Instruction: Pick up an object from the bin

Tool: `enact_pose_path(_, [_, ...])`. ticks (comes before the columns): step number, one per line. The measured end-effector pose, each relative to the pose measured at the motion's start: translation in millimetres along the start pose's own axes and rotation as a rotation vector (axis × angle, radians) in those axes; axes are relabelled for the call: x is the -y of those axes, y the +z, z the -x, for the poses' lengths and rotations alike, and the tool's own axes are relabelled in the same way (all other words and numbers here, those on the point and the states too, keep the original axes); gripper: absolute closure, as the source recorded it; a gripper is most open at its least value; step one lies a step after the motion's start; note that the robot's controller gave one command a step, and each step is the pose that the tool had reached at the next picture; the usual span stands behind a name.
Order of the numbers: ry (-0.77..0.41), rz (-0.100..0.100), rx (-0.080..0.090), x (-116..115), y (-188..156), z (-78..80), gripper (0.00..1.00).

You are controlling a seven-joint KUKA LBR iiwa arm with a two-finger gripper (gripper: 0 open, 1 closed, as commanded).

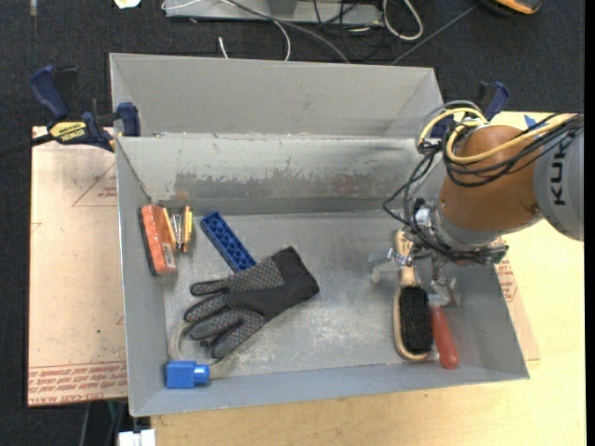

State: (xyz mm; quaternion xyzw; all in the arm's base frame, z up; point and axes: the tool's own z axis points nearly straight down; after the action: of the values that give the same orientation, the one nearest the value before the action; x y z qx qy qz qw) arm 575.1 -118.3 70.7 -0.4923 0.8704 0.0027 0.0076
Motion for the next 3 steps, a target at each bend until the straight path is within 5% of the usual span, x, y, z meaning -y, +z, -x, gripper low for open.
enact_pose_path(1, [-0.318,0.008,0.024,3.8,-3.6,-3.8,1.0])
enact_pose_path(3, [-0.321,0.01,0.011,4.2,-28.8,-11.0,1.0])
